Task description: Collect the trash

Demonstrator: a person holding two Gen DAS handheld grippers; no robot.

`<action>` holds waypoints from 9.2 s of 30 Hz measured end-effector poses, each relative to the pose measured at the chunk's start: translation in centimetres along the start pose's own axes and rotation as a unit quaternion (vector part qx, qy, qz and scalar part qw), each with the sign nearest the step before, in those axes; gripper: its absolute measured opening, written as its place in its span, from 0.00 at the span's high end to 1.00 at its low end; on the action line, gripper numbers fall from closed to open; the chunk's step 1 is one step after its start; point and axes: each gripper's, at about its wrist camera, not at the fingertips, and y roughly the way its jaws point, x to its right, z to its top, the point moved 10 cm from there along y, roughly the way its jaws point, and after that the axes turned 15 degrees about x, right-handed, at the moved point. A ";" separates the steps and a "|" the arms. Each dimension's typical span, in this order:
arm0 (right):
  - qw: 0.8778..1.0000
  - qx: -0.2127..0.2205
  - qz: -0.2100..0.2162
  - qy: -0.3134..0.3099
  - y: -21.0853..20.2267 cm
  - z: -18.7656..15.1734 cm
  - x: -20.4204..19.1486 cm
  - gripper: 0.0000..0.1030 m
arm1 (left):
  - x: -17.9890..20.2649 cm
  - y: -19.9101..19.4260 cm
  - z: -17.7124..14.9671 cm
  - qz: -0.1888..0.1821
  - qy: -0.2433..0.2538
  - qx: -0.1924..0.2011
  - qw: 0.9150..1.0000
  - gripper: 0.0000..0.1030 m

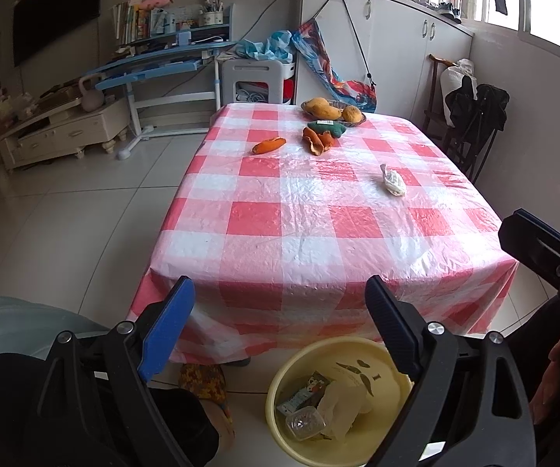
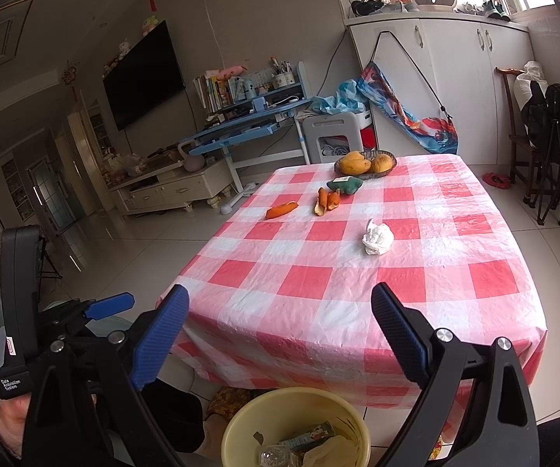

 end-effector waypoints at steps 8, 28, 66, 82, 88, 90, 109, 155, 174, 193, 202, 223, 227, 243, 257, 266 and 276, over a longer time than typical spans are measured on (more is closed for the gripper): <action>1.000 0.000 0.000 0.000 0.0 0.0 -0.1 0.12 | 0.0 0.0 0.0 0.000 0.000 0.000 1.000 0.17; 1.000 -0.003 -0.002 -0.002 0.0 0.0 0.2 0.12 | -0.4 0.3 0.3 0.001 -0.007 -0.004 1.000 0.16; 0.990 -0.137 -0.038 0.014 13.2 0.3 7.9 0.12 | -1.2 25.5 10.2 -0.001 0.069 -0.079 0.994 0.16; 0.986 -0.159 -0.055 0.023 14.5 -0.9 9.2 0.13 | -0.9 30.2 9.1 -0.012 0.073 -0.109 0.991 0.24; 0.985 -0.161 -0.057 0.022 14.7 -1.1 9.2 0.13 | -1.6 30.8 8.4 -0.018 0.053 -0.123 0.991 0.33; 0.985 -0.162 -0.057 0.022 14.7 -1.1 9.2 0.14 | -1.6 30.9 8.3 -0.020 0.049 -0.126 0.991 0.34; 0.984 -0.166 -0.062 0.026 15.1 -1.7 9.6 0.17 | 0.7 29.1 8.2 -0.080 0.060 -0.137 0.986 0.87; 0.986 -0.150 -0.074 0.014 13.6 -1.2 9.9 0.17 | 10.1 2.6 -8.7 -0.236 0.110 -0.228 0.938 0.87; 0.986 -0.147 -0.071 0.009 13.4 -1.2 9.6 0.17 | 7.8 2.9 -4.9 -0.172 0.105 -0.150 0.968 0.61; 0.987 -0.147 -0.057 0.023 14.2 -0.9 8.8 0.18 | 0.4 20.6 8.3 -0.046 -0.034 -0.102 0.993 0.53; 0.988 -0.141 -0.044 0.048 14.5 -0.6 8.9 0.18 | 3.3 30.2 10.1 -0.052 -0.068 -0.118 0.989 0.53; 0.985 -0.147 -0.038 0.076 15.3 -0.8 9.6 0.18 | 5.6 34.0 9.1 -0.067 -0.054 -0.142 0.986 0.80; 0.985 -0.149 -0.044 0.073 15.5 -1.1 10.0 0.22 | 5.5 33.6 8.7 -0.085 -0.052 -0.145 0.984 0.85; 0.981 -0.165 -0.091 0.037 15.3 -2.4 11.7 0.46 | 3.2 27.4 8.5 -0.094 -0.030 -0.132 0.986 0.86; 0.983 -0.172 -0.064 0.011 16.0 -3.5 10.0 0.73 | 2.5 27.2 6.1 -0.077 -0.017 -0.160 0.984 0.86; 0.989 -0.140 -0.025 0.029 15.4 -1.5 7.7 0.74 | 2.7 23.8 8.9 -0.072 -0.005 -0.103 0.992 0.86; 0.995 -0.093 0.021 0.036 11.8 1.1 4.6 0.74 | 2.9 14.7 9.7 -0.055 0.019 -0.024 0.998 0.86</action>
